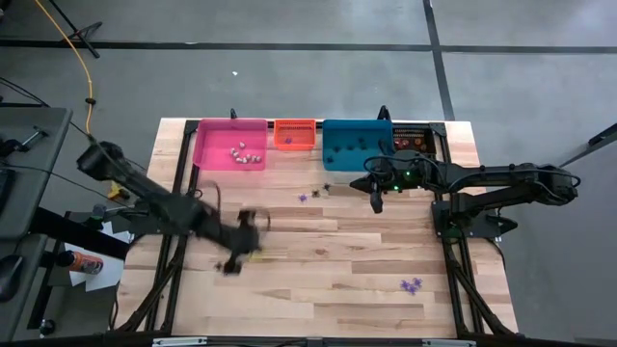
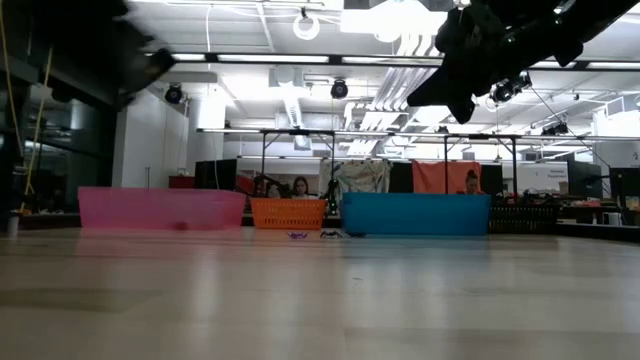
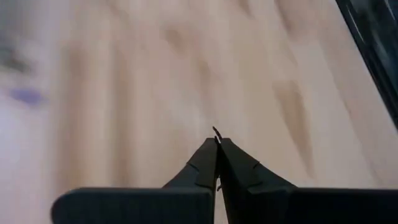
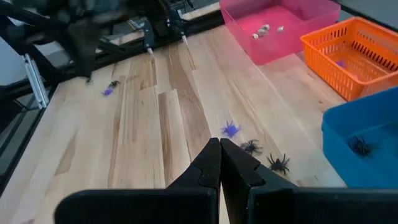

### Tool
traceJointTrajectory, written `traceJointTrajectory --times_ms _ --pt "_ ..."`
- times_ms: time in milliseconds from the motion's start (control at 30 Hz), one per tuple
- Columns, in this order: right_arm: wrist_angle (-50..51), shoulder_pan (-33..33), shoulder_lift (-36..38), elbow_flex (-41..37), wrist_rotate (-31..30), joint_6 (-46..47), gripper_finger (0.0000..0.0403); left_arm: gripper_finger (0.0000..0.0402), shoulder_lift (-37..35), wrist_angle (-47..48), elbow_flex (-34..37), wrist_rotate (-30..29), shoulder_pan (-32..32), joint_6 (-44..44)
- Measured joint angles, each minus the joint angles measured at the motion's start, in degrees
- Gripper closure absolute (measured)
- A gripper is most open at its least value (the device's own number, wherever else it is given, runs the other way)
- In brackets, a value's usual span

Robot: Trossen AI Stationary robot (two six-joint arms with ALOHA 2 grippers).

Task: Sort Halloween decoration
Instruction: Put the black spider toy into the blue bin

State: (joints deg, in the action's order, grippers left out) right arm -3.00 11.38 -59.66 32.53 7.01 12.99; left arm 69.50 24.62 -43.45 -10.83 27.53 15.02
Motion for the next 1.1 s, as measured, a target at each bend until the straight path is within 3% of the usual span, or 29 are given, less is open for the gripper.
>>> traceJointTrajectory --times_ms 233,467,667,900,1100 --pt "-9.78 0.00 0.00 0.00 0.09 2.55 0.0403 0.0401 -5.86 -17.41 -0.11 -1.49 -22.21 -12.64" --pt "-27.15 0.01 0.02 0.00 0.09 1.48 0.0403 0.0401 -2.59 -42.99 -0.21 13.25 -39.32 -15.34" --pt "-28.97 -0.04 0.02 0.00 0.09 -0.42 0.0403 0.0401 0.66 -48.44 -0.23 17.81 -41.28 -12.08" --pt "-28.94 -0.04 0.02 0.00 0.07 -0.63 0.0403 0.0402 2.02 -48.52 -0.23 17.26 -40.13 -11.09" --pt "-28.82 -0.04 0.02 0.00 0.07 -1.30 0.0403 0.0402 2.00 -49.46 -0.23 13.33 -40.15 -11.07"
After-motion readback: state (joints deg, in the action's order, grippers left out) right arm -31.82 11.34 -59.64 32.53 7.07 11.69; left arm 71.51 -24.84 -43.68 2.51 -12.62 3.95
